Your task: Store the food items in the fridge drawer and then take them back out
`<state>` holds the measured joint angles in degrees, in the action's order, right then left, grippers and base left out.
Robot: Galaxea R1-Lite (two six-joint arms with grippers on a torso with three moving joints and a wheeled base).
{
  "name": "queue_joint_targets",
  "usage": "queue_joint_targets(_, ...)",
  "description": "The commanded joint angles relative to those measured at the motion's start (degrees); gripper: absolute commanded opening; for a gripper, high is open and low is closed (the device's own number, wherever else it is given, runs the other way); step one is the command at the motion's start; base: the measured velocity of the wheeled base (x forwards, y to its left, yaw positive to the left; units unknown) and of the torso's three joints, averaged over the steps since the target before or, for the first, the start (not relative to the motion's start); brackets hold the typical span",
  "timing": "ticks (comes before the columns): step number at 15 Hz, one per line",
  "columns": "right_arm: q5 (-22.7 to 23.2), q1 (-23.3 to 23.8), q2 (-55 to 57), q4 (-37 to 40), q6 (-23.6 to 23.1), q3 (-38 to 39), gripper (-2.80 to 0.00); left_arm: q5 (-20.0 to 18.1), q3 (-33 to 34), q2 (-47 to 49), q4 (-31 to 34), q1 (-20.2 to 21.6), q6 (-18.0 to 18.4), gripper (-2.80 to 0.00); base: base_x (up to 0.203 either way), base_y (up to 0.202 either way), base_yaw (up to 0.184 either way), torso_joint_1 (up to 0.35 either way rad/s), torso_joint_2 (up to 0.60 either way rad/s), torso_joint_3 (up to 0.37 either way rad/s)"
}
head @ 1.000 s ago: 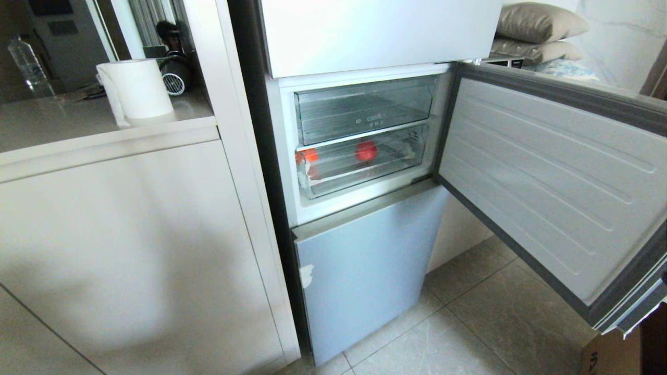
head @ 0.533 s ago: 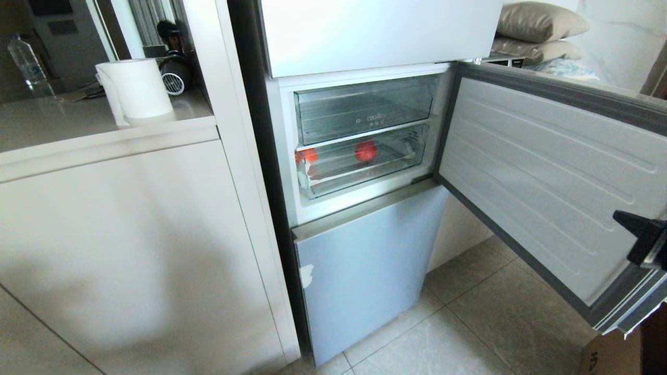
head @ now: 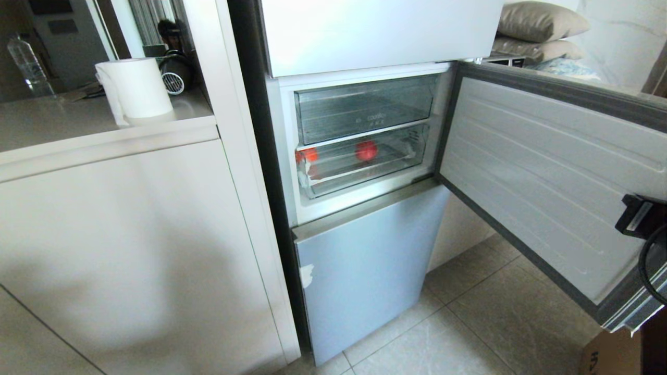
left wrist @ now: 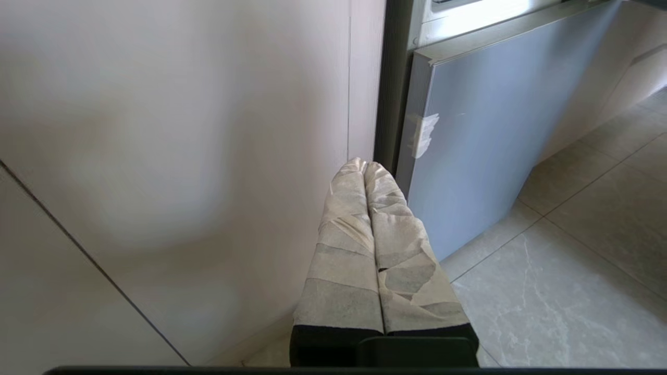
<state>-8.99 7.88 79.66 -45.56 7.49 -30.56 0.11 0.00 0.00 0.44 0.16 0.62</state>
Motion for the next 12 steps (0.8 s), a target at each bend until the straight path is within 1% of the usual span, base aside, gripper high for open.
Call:
queue_joint_targets(1,0.3,0.4,0.4,-0.3,-0.1,-0.2,-2.80,0.1,0.0,0.1,0.0,0.0,0.0,-2.80,0.000,0.000,0.000,0.000,0.00,0.000)
queue_joint_targets(2,0.5,-0.1,0.3,-0.3,-0.2,-0.1,-2.80,0.1,0.0,0.1,0.0,0.0,0.0,-2.80,0.000,0.000,0.000,0.000,0.00,0.000)
queue_joint_targets(3,0.8,-1.7,0.4,-0.3,-0.2,-0.2,-2.80,0.0,0.0,0.1,0.0,0.0,0.0,-2.80,0.000,0.000,0.000,0.000,0.00,0.000)
queue_joint_targets(5,3.0,-6.5,0.5,-0.3,-0.1,-0.2,-2.80,0.0,0.0,0.1,0.0,0.0,0.0,-2.80,0.000,0.000,0.000,0.000,0.00,0.000)
queue_joint_targets(6,4.8,-9.1,0.7,-0.3,0.1,-0.2,-2.80,0.1,0.0,0.1,0.0,0.0,0.0,-2.80,0.000,0.000,0.000,0.000,0.00,0.000)
queue_joint_targets(8,12.2,-12.6,2.8,-0.3,0.2,-1.8,-2.80,0.0,0.0,0.1,0.0,0.0,0.0,-2.80,0.000,0.000,0.000,0.000,0.00,0.000)
queue_joint_targets(9,15.1,-14.1,4.3,-0.3,0.2,-3.0,-2.80,0.0,0.0,0.1,0.0,0.0,0.0,-2.80,0.000,0.000,0.000,0.000,0.00,0.000)
queue_joint_targets(12,20.7,-19.8,10.3,-0.6,0.3,-7.4,-2.80,0.0,0.0,0.1,0.0,0.0,0.0,-2.80,0.000,0.000,0.000,0.000,0.00,0.000)
